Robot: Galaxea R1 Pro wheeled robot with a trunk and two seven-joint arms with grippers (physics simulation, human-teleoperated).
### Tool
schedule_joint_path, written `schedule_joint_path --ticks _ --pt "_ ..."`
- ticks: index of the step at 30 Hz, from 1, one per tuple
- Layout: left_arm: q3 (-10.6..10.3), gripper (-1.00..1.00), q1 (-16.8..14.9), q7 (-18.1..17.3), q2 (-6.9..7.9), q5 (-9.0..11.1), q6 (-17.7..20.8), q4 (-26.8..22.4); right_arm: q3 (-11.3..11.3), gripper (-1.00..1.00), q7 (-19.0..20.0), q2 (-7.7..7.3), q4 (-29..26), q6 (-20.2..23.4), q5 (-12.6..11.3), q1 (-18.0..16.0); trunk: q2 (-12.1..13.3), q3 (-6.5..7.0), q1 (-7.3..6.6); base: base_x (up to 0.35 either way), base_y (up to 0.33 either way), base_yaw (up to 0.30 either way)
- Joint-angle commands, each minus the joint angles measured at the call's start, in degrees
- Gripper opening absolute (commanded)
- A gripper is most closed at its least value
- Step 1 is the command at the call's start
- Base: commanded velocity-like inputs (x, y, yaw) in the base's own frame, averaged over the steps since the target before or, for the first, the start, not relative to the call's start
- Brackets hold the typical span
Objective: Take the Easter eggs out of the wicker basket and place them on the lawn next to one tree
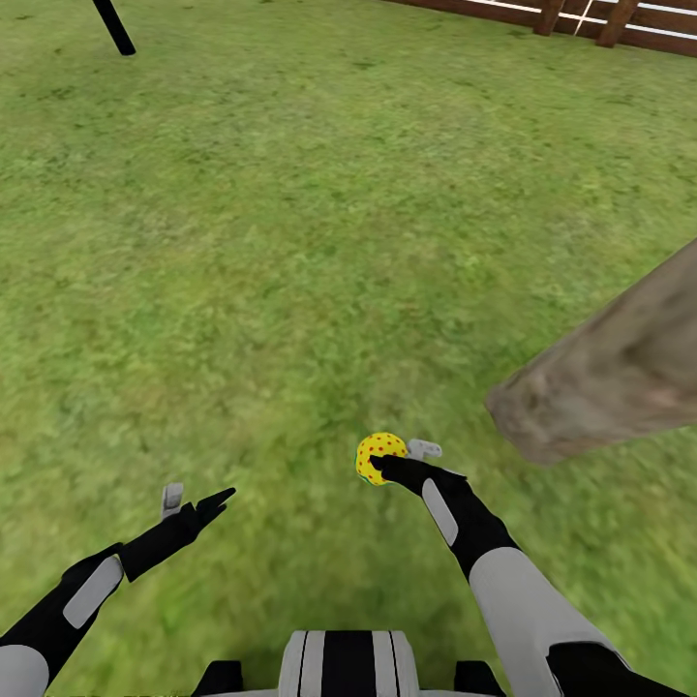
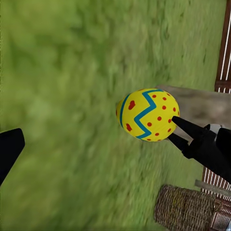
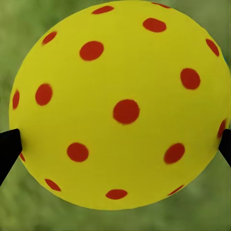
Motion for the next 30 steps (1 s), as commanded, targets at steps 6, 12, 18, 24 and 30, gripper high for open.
schedule_joint_path --ticks 6,12,18,24,30 --pt "-0.3 1.0 0.0 0.0 0.07 0.6 0.5 0.0 -0.1 -1.0 -0.1 -0.02 -0.1 0.3 -0.2 0.0 0.0 -0.57 -0.01 0.0 0.0 0.0" --pt "-0.3 1.0 0.0 0.0 0.07 0.6 0.5 0.0 0.0 -1.0 -0.2 0.01 -0.1 0.3 -0.2 0.0 0.0 -1.12 -0.01 0.0 0.0 0.0" --pt "-0.3 1.0 0.0 0.0 0.07 0.6 0.5 0.0 -0.1 -1.0 -0.2 -0.07 -0.1 0.3 -0.3 0.0 -2.0 -2.28 1.09 0.0 0.0 0.0" --pt "-0.3 1.0 0.0 0.0 0.07 0.6 0.5 0.0 -0.1 -1.0 -0.2 -0.08 -0.1 0.3 -0.3 0.0 -4.4 -3.36 2.41 0.0 0.0 0.0" --pt "-0.3 1.0 0.0 0.0 0.07 0.7 0.5 0.0 -0.1 -1.0 -0.2 -0.08 -0.1 0.3 -0.3 0.0 -6.8 -4.44 3.73 0.0 0.0 0.0"
